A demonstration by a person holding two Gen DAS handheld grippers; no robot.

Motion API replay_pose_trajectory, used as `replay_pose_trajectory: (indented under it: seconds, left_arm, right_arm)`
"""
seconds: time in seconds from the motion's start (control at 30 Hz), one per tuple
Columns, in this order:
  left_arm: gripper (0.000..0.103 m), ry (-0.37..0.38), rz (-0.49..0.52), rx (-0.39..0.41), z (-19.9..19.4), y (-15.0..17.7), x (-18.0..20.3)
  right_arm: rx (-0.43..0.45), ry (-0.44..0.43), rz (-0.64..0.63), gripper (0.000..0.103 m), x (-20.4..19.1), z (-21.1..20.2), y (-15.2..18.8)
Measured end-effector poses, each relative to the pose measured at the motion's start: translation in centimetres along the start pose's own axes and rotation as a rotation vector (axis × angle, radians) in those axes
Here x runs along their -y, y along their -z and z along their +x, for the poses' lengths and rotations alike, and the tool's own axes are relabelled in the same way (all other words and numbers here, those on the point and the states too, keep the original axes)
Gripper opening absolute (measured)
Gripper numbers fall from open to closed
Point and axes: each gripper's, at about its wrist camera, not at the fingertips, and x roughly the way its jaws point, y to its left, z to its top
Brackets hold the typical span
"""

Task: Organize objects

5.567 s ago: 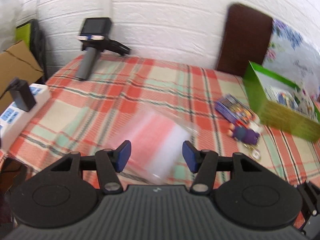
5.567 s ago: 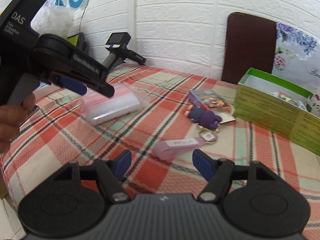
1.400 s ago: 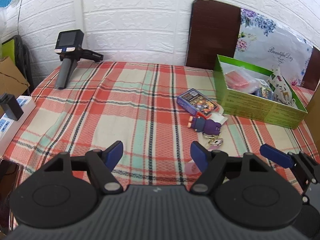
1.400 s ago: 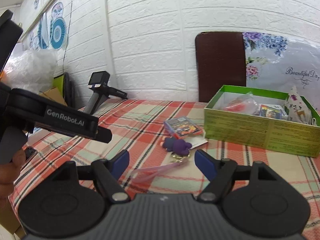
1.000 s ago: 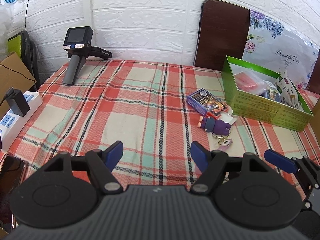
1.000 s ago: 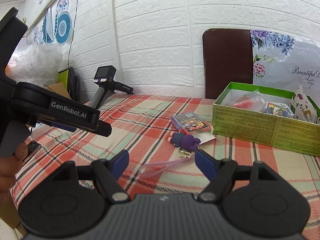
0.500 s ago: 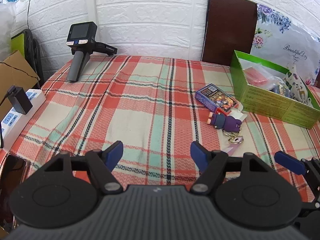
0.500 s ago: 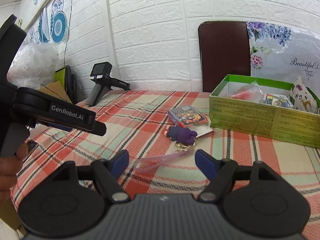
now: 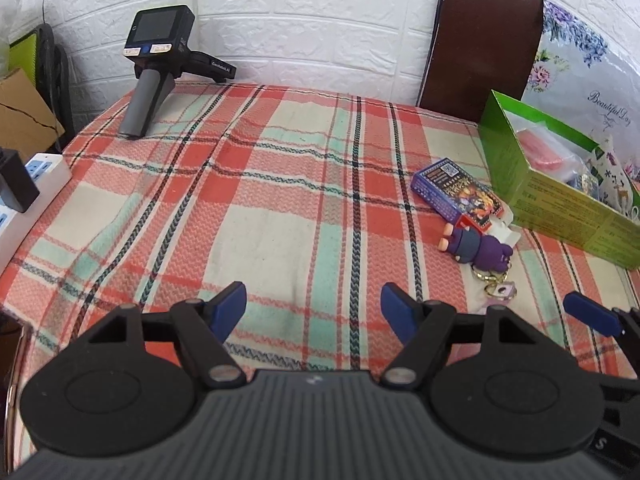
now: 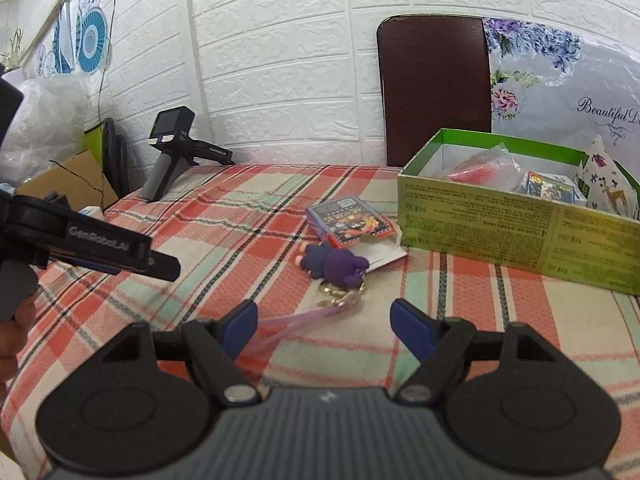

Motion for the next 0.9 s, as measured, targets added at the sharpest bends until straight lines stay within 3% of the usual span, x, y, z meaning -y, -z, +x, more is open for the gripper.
replay_pose_trajectory:
  seconds: [0.23,0.27,0.3,0.37,0.43,0.47,0.53,0.6,0.73,0.83,0.9]
  left_arm:
    - [0.076,-0.113,0.061,-0.013,0.8,-1.3,-0.6]
    - [0.076,-0.126,0.062,-0.013,0.7,-1.4,-1.0]
    - [0.076,-0.146,0.065,-0.011,0.6,-1.5,-1.5]
    - [0.076,-0.179,0.052,-0.010,0.2,-1.6,-2.4]
    - [0.076,-0.200,0.027,-0.011,-0.3,-1.5,-3.2]
    - [0.076,-0.207,0.018,-0.009,-0.4,-1.5,-3.5]
    - [0.076,-0.226,0.005,-0.002,-0.9,-1.3,-3.8]
    - [0.076,-0.238,-0.003,0.003,-1.4,-1.0,-4.0]
    - [0.076,-0.260,-0.008,0.017,-2.4,-0.6,-4.1]
    - [0.076,-0.280,-0.009,0.030,-3.1,-0.4,-4.3]
    - [0.076,-0.282,-0.025,0.033,-3.6,-0.2,-4.7]
  right_arm:
    - [-0.014,0.022,0.025,0.074,1.8,5.7,-2.8]
    - [-0.022,0.016,0.027,0.055,2.0,6.6,-3.1]
    - [-0.044,-0.001,0.025,0.043,2.0,7.5,-3.3]
    - [-0.059,-0.025,0.021,0.041,1.5,8.0,-3.0]
    - [-0.071,-0.038,-0.031,0.031,0.2,7.4,-2.5]
    - [-0.085,-0.087,-0.026,0.028,-0.3,6.8,-2.2]
    - [-0.103,-0.168,-0.052,0.027,-1.9,5.2,-1.3]
    - [-0.081,-0.178,-0.112,0.029,-3.6,3.6,-0.6]
    - [-0.058,-0.214,-0.097,0.038,-4.5,0.9,0.5]
    - [-0.023,-0.198,-0.095,0.039,-4.5,-1.1,0.5]
    - [0.025,-0.237,-0.094,0.039,-4.9,-2.8,-0.4]
